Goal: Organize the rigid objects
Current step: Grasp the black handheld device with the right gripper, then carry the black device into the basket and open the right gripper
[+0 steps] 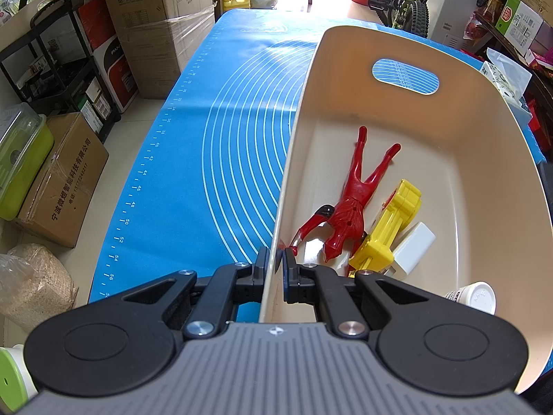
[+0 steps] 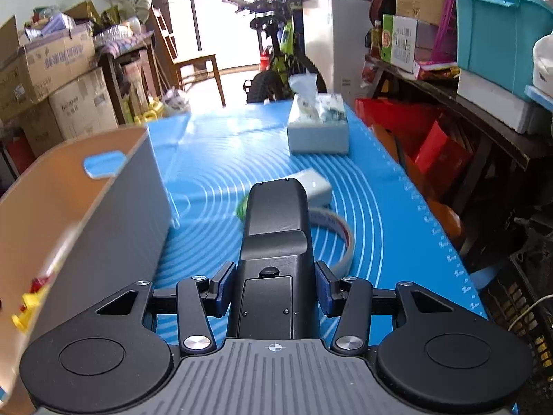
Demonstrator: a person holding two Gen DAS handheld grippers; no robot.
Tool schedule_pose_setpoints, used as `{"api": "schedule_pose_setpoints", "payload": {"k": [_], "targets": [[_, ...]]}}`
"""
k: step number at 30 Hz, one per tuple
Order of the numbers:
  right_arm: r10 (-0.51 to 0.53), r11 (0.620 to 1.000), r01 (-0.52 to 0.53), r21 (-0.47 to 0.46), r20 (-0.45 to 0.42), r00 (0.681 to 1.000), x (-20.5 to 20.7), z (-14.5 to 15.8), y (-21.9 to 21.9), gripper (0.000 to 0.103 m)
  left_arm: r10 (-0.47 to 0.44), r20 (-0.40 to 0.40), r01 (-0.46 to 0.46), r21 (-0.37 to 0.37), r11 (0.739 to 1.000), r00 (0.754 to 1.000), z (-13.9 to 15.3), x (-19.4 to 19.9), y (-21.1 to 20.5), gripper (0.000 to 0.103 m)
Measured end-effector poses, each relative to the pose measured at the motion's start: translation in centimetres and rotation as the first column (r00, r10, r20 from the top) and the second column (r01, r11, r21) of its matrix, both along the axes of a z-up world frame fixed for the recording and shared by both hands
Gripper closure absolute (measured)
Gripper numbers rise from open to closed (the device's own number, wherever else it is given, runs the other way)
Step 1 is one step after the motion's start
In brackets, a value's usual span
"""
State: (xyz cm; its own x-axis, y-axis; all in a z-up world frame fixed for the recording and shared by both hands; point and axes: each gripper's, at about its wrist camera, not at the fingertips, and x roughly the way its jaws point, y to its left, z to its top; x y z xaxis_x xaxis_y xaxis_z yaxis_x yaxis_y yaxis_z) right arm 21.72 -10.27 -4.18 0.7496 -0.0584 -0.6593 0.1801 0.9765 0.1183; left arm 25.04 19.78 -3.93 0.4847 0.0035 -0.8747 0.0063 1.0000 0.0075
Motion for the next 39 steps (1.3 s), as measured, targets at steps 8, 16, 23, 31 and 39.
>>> {"api": "schedule_pose_setpoints", "payload": {"k": [8, 16, 23, 31, 39], "targets": [[0.056, 0.998, -0.058, 0.013, 0.146, 0.988, 0.6, 5.6, 1.9, 0.050, 0.000, 0.000, 0.000, 0.000, 1.000, 1.000, 0.0, 0.0, 0.0, 0.094], [0.238, 0.970, -0.243, 0.004, 0.179, 0.955, 3.0, 8.6, 7.5, 0.050, 0.000, 0.000, 0.000, 0.000, 1.000, 1.000, 0.0, 0.0, 0.0, 0.094], [0.408, 0.913, -0.408, -0.013, 0.069, 0.910, 4.9, 6.5, 14.5, 0.050, -0.001, 0.000, 0.001, 0.000, 1.000, 1.000, 0.0, 0.0, 0.0, 0.094], [0.456, 0.888, -0.460, -0.017, -0.099, 0.884, 6.1, 3.5, 18.5, 0.050, -0.001, 0.000, 0.001, 0.001, 1.000, 1.000, -0.1, 0.1, -0.2, 0.094], [0.494, 0.860, -0.510, -0.005, -0.244, 0.835, 7.1, 1.7, 20.0, 0.050, -0.001, 0.001, 0.001, 0.003, 1.000, 1.000, -0.1, 0.2, -0.4, 0.094]]}}
